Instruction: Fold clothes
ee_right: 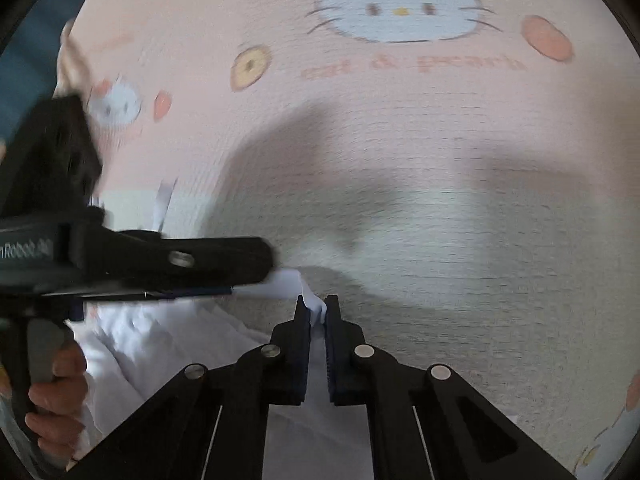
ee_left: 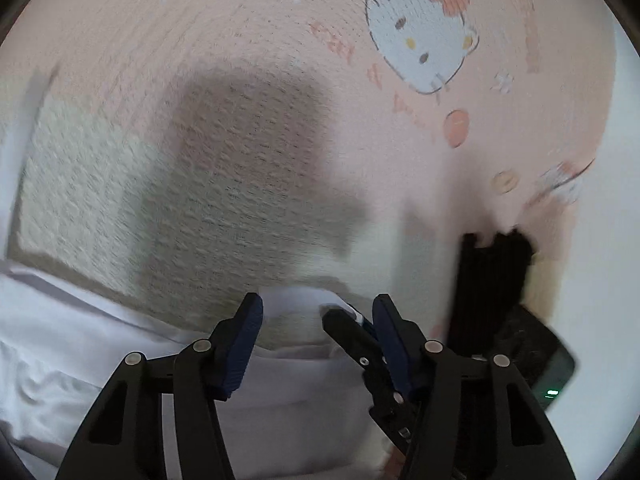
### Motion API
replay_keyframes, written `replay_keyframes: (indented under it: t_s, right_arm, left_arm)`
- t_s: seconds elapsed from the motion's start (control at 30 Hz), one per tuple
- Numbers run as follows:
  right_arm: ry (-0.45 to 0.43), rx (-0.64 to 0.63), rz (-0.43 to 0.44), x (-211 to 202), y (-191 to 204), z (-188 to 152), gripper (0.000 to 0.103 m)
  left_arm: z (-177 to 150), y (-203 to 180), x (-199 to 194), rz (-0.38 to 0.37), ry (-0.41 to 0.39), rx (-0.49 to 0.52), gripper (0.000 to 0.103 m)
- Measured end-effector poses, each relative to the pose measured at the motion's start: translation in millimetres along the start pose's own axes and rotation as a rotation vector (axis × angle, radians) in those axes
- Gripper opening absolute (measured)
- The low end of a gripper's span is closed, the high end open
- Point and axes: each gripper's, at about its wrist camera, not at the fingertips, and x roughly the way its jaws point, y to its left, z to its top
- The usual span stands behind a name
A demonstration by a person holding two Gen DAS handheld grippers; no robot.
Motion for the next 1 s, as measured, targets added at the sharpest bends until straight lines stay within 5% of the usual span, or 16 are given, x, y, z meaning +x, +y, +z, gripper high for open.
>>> replay_keyframes:
  t_s: [0.3,1.0]
  right_arm:
    - [-0.102,-0.009,0.09,-36,8,1,0.004]
    - [-0.062,-0.144,0.102,-48,32,-17,0.004]
  left_arm:
    - [-8,-8,0,-0.028,0.03,-0.033,0.055]
    - [-22,-13,0,-0.093,0.1,-0.006,0.054]
